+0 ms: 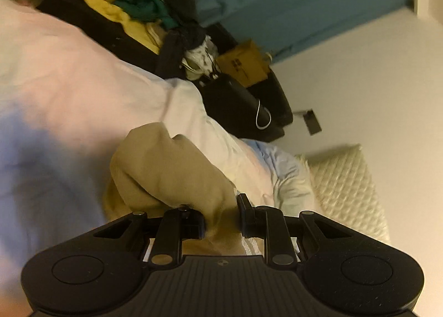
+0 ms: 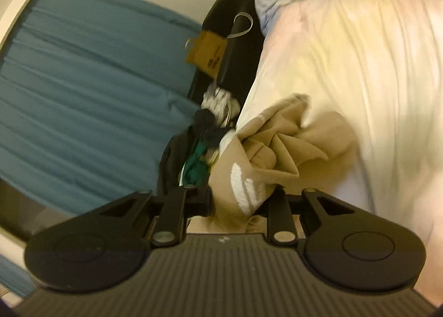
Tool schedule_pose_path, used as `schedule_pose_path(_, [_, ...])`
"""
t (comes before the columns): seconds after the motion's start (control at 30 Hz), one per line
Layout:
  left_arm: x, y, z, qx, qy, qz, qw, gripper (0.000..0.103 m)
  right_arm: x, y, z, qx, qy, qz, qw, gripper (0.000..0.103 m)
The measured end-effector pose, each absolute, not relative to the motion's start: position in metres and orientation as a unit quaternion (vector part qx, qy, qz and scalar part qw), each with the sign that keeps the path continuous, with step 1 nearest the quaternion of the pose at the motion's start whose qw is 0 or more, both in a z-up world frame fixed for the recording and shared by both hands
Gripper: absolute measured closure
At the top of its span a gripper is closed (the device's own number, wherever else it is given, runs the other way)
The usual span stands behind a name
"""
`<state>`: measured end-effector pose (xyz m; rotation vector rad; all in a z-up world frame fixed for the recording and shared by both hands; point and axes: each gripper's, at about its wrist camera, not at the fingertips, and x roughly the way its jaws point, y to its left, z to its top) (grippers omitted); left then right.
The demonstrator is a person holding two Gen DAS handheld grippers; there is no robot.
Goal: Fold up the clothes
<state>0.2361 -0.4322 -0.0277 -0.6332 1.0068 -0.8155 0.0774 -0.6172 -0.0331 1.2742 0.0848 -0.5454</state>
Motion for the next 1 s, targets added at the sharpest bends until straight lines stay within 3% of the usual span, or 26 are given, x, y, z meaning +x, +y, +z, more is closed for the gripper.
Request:
schedule_pose_path(0.17, [0.227,-0.459,-0.073,-0.184,0.443,-0.418,0.771,0.079,0.062,-0.633,-0.104,0.585,0.06,-0.261,0.766,0.079])
schedule_pose_path(0.4, [0.187,-0.41,-0.138,-0.113,0.458,-0.439,0.765,0.079,0.021,-0.578,-0.185,0.608,0.106,-0.26,0.743,0.078])
schedule_pose_path(0.53, [0.172,-0.392,-0.155,-0.079,0.444,-0.437,0.779,0.066,0.012,-0.563,-0.199,0.615,0.131,-0.253,0.735,0.075])
schedule_pose_path(0.6, [0.164,-0.384,-0.15,-0.069,0.44,-0.429,0.786,0.064,0.005,-0.557,-0.185,0.61,0.147,-0.261,0.733,0.076])
schedule_pose_path(0.73, [0.142,-0.365,-0.115,-0.044,0.422,-0.425,0.799,0.045,-0.011,-0.545,-0.157,0.6,0.178,-0.277,0.73,0.075])
schedule_pose_path(1.0, [0.064,-0.3,-0.01,-0.012,0.329,-0.441,0.835,0.021,-0.056,-0.481,-0.047,0.461,0.181,-0.273,0.825,0.075])
